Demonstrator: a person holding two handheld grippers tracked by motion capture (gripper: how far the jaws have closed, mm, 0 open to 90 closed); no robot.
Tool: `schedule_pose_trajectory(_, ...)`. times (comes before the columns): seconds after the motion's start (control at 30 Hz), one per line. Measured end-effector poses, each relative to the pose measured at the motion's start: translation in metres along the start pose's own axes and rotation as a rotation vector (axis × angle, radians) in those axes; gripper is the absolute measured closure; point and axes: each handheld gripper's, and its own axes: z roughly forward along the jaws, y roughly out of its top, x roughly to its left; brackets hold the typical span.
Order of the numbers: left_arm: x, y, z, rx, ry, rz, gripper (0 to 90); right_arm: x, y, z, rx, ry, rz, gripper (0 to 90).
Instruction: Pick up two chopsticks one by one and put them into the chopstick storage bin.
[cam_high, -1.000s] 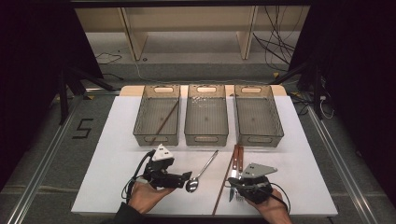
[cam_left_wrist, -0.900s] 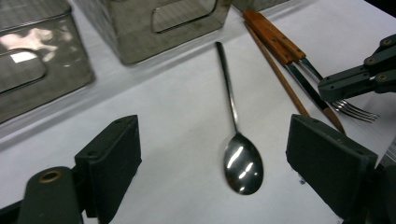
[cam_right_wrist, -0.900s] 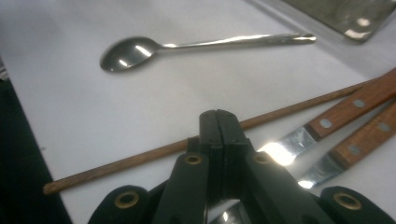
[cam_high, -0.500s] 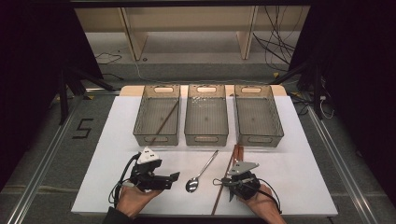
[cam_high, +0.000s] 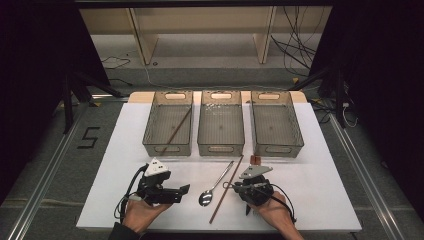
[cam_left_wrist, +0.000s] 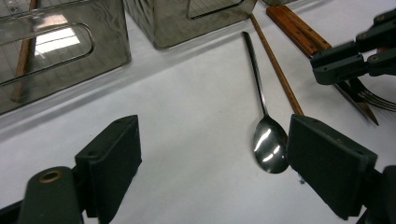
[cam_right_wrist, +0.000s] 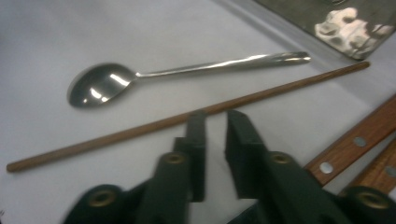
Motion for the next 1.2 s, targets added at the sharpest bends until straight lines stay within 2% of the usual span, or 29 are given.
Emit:
schedule_pose_trajectory(0.1, -0.004, 0.0, 0.001, 0.0, -0.002, 0.003, 18.3, -0.003, 0.006, -0.003, -0.012, -0.016, 0.017, 67.6)
schedule_pose_trajectory(0.3, -0.018, 0.003, 0.005, 0.031, -0.019, 0.011, 20.6, -0.016, 0.005, -0.017, -0.059, -0.026, 0.074, 48.3)
schedule_pose_trajectory(0.43, -0.036, 0.008, 0.012, 0.064, -0.037, 0.031, 23.8, -0.022, 0.0, -0.031, -0.101, -0.033, 0.113, 39.7)
schedule_pose_trajectory(0.57, -0.056, 0.015, 0.028, 0.121, -0.06, 0.06, 26.5, -0.024, -0.01, -0.043, -0.124, -0.048, 0.132, 33.2)
schedule_pose_trajectory(0.67, -0.07, 0.022, 0.042, 0.174, -0.069, 0.09, 27.4, -0.025, -0.017, -0.051, -0.133, -0.053, 0.143, 32.1)
schedule_pose_trajectory(0.77, -0.081, 0.028, 0.053, 0.197, -0.073, 0.121, 29.9, -0.027, -0.025, -0.06, -0.145, -0.059, 0.163, 30.0)
schedule_pose_trajectory(0.9, -0.087, 0.035, 0.065, 0.222, -0.084, 0.126, 31.1, -0.029, -0.034, -0.07, -0.179, -0.049, 0.192, 27.2)
schedule_pose_trajectory(1.03, -0.092, 0.041, 0.08, 0.263, -0.093, 0.124, 30.5, -0.029, -0.039, -0.076, -0.203, -0.051, 0.198, 25.6)
schedule_pose_trajectory(1.13, -0.096, 0.044, 0.091, 0.32, -0.072, 0.144, 31.1, -0.028, -0.042, -0.08, -0.21, -0.051, 0.204, 25.6)
schedule_pose_trajectory(1.2, -0.096, 0.046, 0.099, 0.352, -0.077, 0.14, 33.6, -0.027, -0.044, -0.083, -0.216, -0.05, 0.206, 25.6)
